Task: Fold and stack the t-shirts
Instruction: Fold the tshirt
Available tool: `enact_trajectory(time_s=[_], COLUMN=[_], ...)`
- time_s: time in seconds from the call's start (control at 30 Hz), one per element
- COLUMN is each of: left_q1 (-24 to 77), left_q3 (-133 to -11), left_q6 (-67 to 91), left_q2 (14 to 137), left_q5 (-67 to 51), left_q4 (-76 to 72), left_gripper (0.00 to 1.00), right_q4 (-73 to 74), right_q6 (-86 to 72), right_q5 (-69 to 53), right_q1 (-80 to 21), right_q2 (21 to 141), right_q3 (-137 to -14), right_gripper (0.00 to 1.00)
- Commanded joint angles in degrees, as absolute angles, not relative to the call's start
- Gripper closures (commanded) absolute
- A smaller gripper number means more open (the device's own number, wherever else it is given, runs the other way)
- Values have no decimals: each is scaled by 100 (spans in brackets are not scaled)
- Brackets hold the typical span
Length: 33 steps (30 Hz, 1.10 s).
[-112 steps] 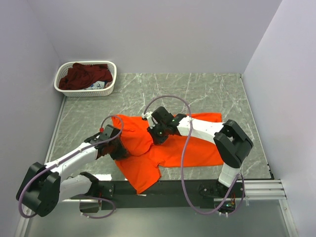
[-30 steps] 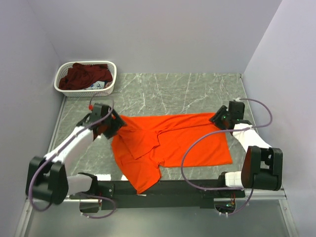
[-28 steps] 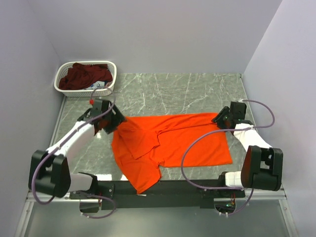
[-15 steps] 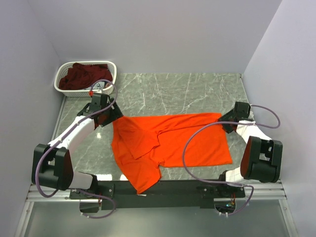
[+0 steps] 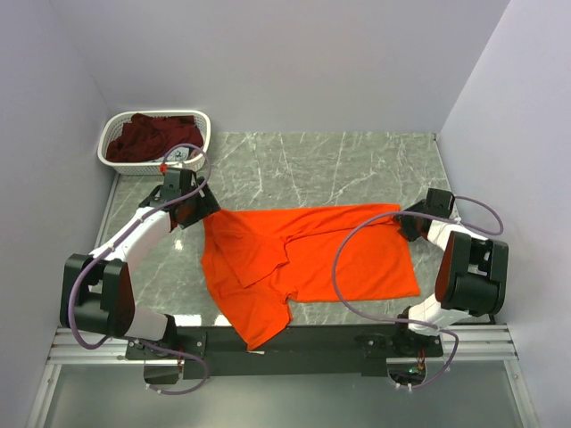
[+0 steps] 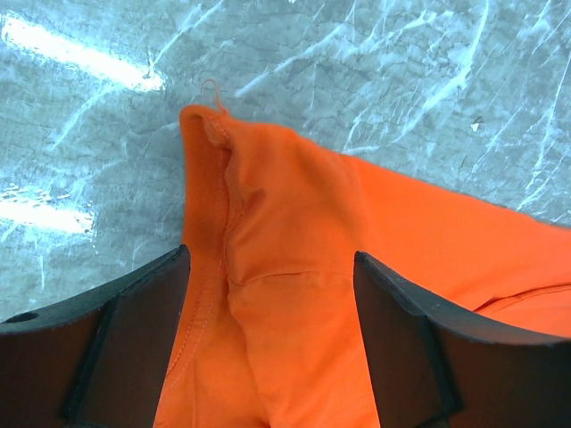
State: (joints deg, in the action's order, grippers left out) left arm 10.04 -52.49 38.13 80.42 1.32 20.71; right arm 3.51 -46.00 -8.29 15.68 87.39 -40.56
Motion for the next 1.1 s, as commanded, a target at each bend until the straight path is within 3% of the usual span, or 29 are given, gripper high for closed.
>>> enact_trajectory(time_s=[0.0, 0.13, 0.23, 0.37, 0.5, 0.83, 1.07], left_q1=[976, 958, 949, 940, 932, 879, 853], left_q3=[-5229, -5221, -5221, -5212, -5203, -5186, -5177], left_q6=[3700, 3709, 3718, 3718, 3718, 3744, 3762], left_q2=[7972, 7972, 7954, 7928, 7893, 7857, 7831], left_q5=[44, 53, 53, 53, 53, 53, 53], left_q4=[1907, 1907, 1898, 1898, 1907, 1951, 1969], left_gripper=[21, 21, 21, 21, 21, 21, 21], right_q4=[18, -228, -255, -141, 113, 184, 553], right_q6=[-4658, -4588, -4474, -4290, -4035, -3437, -3287], right_q5=[-958, -1028, -1107, -1169, -1108, -1239, -827], right_q1=[1652, 1740, 1793, 1837, 1854, 1863, 1846], right_q2=[8885, 8982, 9026, 8930, 8728, 8332, 8254], right_q3=[-4008, -3973, -3990, -4122, -4236, -4070, -3920], right_gripper=[50, 57, 67, 88, 100, 100, 70])
